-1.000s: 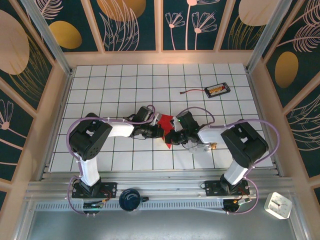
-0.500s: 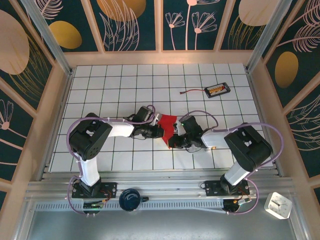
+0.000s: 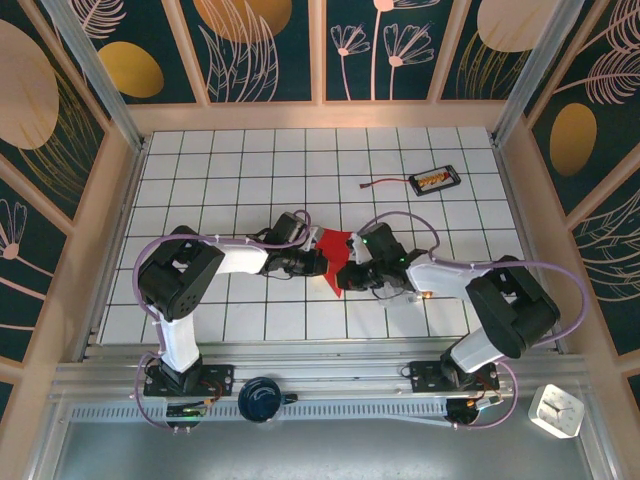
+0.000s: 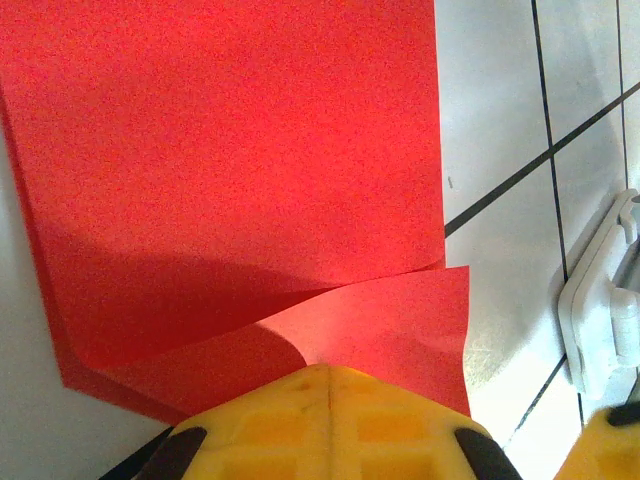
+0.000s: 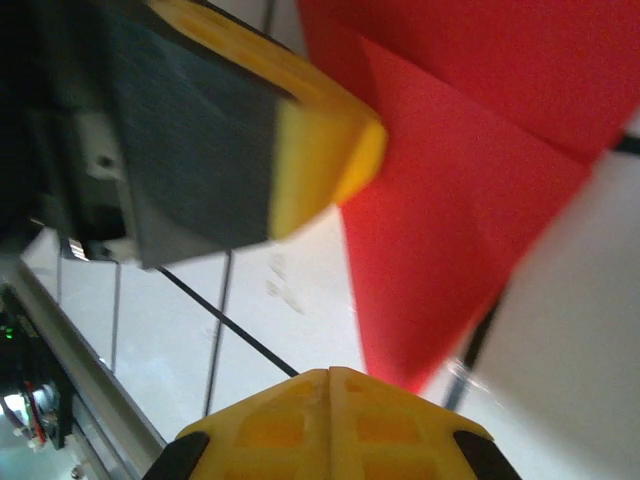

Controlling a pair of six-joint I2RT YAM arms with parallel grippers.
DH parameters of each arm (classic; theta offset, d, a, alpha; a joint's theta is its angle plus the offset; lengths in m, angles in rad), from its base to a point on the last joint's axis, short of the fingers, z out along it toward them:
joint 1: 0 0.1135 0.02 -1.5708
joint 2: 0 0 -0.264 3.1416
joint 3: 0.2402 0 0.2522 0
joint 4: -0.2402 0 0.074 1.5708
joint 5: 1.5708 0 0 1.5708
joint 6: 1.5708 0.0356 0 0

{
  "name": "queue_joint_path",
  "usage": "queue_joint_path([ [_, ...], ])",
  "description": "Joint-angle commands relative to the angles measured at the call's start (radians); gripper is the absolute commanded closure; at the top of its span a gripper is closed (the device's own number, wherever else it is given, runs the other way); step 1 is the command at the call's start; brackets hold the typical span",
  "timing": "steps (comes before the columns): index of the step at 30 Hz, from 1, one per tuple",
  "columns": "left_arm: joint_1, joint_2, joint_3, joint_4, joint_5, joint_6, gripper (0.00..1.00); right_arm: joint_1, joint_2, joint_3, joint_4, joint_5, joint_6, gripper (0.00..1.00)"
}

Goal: Fold a paper plane with a square sheet of paper (pick it up from the middle)
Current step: Third fold the triangle at the center of the table.

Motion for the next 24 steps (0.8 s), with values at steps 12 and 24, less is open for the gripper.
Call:
queue_joint_path([
  [12,0.009,0.044,-0.017,-0.065,-0.089,0.031,1.0,0.021,0.179,0.018,0.006,-0.031,-0.036,1.0],
  [24,0.009,0.047,-0.016,-0.07,-0.092,0.031,1.0,0.027,0.094,-0.127,-0.042,-0.035,-0.007,1.0],
])
